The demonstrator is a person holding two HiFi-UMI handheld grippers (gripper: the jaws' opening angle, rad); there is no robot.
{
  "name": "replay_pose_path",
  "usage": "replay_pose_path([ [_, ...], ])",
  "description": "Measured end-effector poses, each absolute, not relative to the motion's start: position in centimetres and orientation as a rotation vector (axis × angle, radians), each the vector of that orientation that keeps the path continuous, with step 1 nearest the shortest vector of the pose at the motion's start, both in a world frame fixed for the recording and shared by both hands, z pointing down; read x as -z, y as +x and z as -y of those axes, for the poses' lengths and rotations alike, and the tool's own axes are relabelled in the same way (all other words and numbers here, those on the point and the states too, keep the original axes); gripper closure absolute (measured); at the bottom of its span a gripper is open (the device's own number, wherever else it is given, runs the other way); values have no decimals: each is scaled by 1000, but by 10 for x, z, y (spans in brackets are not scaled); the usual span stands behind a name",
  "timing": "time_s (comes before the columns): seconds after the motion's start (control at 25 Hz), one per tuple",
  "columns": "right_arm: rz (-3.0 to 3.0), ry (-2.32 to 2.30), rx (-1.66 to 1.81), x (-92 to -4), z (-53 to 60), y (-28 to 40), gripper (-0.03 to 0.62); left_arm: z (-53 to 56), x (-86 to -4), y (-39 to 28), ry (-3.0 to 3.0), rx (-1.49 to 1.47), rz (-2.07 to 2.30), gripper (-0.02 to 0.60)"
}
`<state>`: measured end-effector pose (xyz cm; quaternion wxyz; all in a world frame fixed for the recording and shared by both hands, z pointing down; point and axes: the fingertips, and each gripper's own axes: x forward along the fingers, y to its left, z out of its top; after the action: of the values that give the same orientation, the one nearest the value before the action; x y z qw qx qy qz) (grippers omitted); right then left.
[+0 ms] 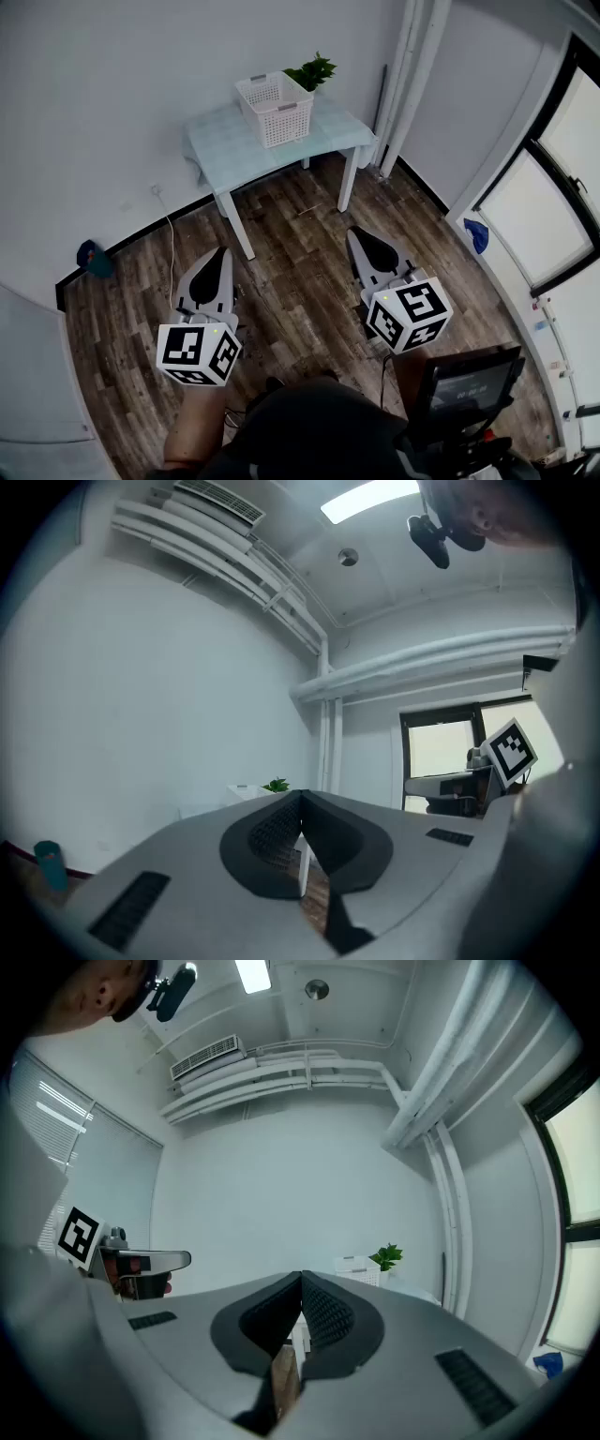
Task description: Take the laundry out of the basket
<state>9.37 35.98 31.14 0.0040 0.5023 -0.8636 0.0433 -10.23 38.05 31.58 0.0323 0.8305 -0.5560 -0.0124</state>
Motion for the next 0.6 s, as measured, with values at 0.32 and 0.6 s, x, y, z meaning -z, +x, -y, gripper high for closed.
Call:
replay_pose_path([
  [0.32, 2690, 1580, -130, -312, -359, 90, 576, -380, -315, -104, 2572, 17, 1699, 574],
  [0.6, 2705, 1589, -137, -312, -356, 78, 572, -379, -316, -114, 2579, 29, 1682, 574],
])
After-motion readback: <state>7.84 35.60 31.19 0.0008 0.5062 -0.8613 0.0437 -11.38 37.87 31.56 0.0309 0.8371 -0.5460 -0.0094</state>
